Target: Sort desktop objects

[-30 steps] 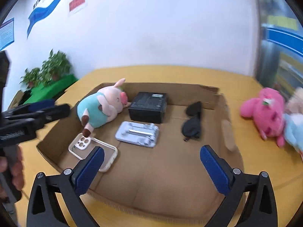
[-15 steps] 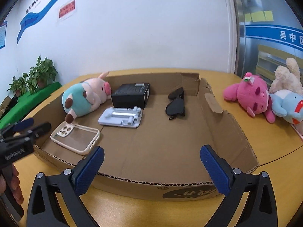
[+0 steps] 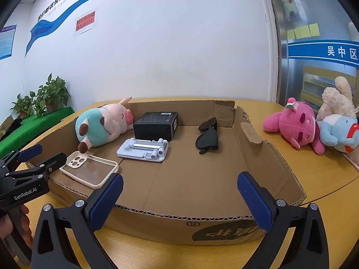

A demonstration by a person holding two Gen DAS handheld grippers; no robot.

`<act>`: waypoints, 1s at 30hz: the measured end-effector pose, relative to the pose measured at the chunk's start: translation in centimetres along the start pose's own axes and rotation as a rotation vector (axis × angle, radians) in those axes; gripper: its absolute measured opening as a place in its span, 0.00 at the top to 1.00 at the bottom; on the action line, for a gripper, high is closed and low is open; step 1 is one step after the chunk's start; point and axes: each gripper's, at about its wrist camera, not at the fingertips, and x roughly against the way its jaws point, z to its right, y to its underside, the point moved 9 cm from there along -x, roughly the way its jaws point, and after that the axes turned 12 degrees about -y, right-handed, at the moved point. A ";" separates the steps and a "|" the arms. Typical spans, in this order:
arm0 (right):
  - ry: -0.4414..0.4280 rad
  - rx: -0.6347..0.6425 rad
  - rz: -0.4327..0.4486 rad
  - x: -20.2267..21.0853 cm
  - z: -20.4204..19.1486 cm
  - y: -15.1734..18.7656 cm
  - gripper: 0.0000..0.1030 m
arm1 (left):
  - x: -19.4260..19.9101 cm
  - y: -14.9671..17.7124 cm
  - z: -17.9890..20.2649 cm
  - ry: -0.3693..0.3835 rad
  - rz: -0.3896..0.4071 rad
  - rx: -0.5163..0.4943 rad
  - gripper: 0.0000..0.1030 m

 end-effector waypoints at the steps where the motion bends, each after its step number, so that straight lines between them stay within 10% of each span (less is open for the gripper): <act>1: 0.000 0.000 0.000 0.0 0.0 0.0 0.00 | 0.0 0.0 0.0 -0.001 0.000 0.001 0.13; 30: 0.003 -0.001 0.000 0.0 0.0 0.0 0.00 | -0.2 0.1 -0.1 -0.005 -0.010 0.000 0.00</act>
